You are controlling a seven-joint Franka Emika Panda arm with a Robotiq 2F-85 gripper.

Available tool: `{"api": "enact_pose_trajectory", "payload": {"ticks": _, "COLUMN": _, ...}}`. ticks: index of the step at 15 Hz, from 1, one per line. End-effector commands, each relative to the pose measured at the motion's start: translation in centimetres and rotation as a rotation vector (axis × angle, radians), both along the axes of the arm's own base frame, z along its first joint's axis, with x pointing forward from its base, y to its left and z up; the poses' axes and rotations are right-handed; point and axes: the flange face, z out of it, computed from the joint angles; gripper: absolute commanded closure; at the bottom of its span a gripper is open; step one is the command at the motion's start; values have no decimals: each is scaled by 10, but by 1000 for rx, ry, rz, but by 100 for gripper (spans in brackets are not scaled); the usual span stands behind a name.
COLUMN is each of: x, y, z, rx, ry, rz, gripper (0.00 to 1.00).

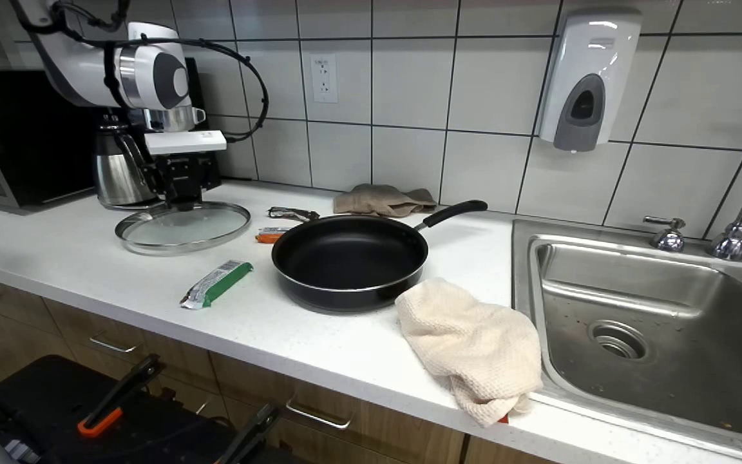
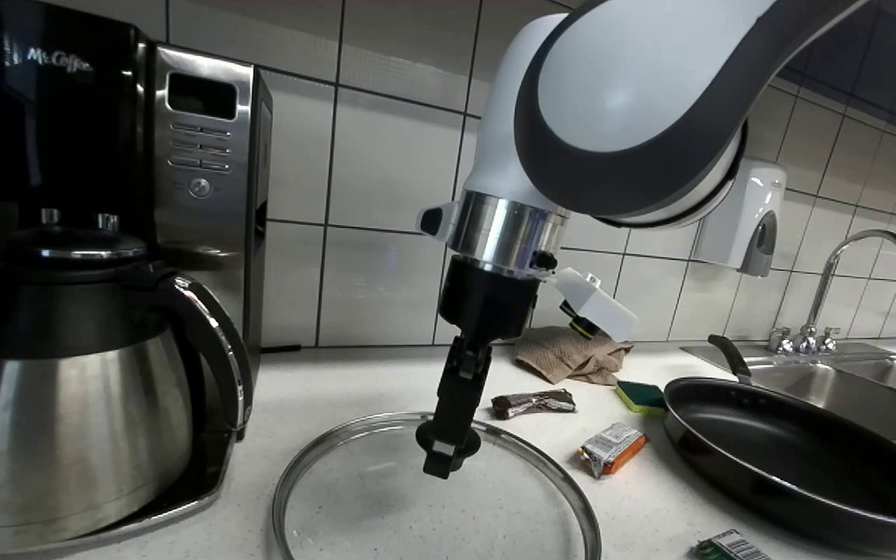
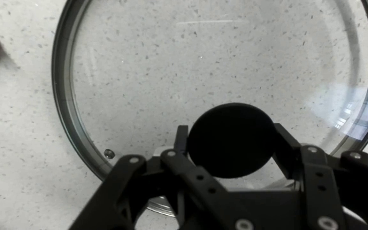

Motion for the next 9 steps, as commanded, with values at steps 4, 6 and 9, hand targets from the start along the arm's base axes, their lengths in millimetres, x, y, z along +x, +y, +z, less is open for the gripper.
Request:
{"api": "enact_pose_trajectory", "payload": {"ticks": 4, "x": 4, "y": 7, "z": 7, "rx": 0, "ry": -4, "rz": 71, "gripper": 61}}
{"api": "enact_pose_trajectory", "payload": {"ticks": 6, "x": 4, "y": 10, "z": 4, "rx": 0, "ry": -5, "rz": 85, "gripper": 61}}
{"api": "enact_pose_trajectory", "payload": {"ticks": 9, "x": 3, "y": 11, "z": -2, "rx": -11, "ry": -5, "rz": 105, "gripper": 61}}
